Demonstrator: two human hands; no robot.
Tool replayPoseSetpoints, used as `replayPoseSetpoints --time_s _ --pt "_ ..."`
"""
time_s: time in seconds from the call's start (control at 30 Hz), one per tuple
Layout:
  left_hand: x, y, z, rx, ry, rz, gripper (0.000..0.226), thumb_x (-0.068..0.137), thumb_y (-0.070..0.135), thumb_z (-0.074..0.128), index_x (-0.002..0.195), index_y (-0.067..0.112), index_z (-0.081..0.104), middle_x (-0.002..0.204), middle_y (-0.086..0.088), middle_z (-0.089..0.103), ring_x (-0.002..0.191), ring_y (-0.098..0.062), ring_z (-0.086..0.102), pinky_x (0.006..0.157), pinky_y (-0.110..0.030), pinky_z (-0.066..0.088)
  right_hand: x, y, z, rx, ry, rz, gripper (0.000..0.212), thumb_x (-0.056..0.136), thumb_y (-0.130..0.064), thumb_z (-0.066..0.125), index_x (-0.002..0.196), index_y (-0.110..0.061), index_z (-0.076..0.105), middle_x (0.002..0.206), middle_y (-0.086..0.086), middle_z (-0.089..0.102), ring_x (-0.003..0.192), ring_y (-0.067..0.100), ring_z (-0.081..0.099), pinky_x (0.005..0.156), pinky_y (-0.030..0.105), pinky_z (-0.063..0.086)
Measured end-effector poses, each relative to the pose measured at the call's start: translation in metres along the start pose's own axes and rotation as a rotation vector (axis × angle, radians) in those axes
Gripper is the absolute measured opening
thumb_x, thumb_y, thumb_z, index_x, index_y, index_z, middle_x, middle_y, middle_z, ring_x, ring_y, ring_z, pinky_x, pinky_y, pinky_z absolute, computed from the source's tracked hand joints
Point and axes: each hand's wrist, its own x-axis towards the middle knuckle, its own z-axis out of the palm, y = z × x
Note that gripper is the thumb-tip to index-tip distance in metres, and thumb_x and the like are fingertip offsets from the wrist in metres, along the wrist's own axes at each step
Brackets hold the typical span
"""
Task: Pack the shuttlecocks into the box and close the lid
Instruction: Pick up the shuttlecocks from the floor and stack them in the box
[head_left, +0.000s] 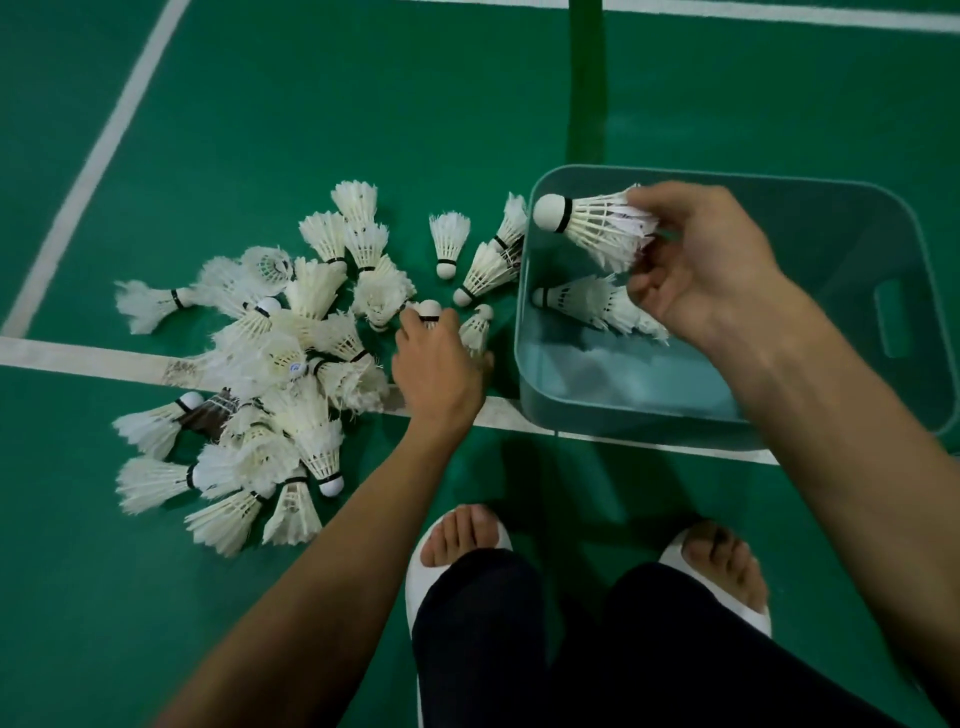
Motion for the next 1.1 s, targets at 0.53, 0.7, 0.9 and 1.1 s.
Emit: replayPoseSetpoints --time_s 0.53,0.7,0.9,1.1 --pt "-0.002 0.134 -0.122 -0.382 0.55 0.179 0.047 0.07 0.06 0.064 0.097 0.022 0.066 0.11 -0.003 0.056 0.082 -0.011 0.049 0.059 -0.024 0.036 0.031 -0.019 -0.109 -1.139 0.627 -0.372 0.016 0.086 -0.017 0.063 0.092 -0.002 0.063 0.087 0.016 0.063 0.087 0.038 0.062 0.072 0.038 0.048" --pt "-0.019 0.175 -0.087 -0.206 0.145 0.35 0.046 0.066 0.059 0.068 0.097 0.025 0.067 0.108 -0.001 0.052 0.077 -0.021 0.052 0.064 -0.028 0.036 0.046 -0.004 -0.111 -1.444 0.552 -0.329 0.034 0.086 -0.015 0.075 0.114 0.0 0.062 0.119 0.023 0.067 0.111 0.042 0.065 0.08 0.04 0.051" --pt "-0.009 0.177 -0.047 -0.015 -0.15 0.289 0.046 0.071 0.055 0.072 0.102 0.021 0.068 0.115 -0.007 0.054 0.089 -0.031 0.057 0.072 -0.035 0.039 0.08 0.016 -0.118 -1.15 0.485 -0.109 0.027 0.092 -0.013 0.067 0.116 -0.002 0.062 0.125 0.019 0.066 0.113 0.04 0.064 0.09 0.042 0.054" --pt "0.01 0.168 -0.029 -0.012 -0.349 0.186 0.047 0.063 0.055 0.072 0.091 0.017 0.068 0.103 -0.007 0.067 0.09 -0.031 0.065 0.071 -0.036 0.046 0.122 0.025 -0.127 -0.456 0.343 0.221 0.016 0.1 -0.012 0.047 0.109 -0.013 0.06 0.12 0.009 0.064 0.107 0.031 0.069 0.058 0.034 0.057"
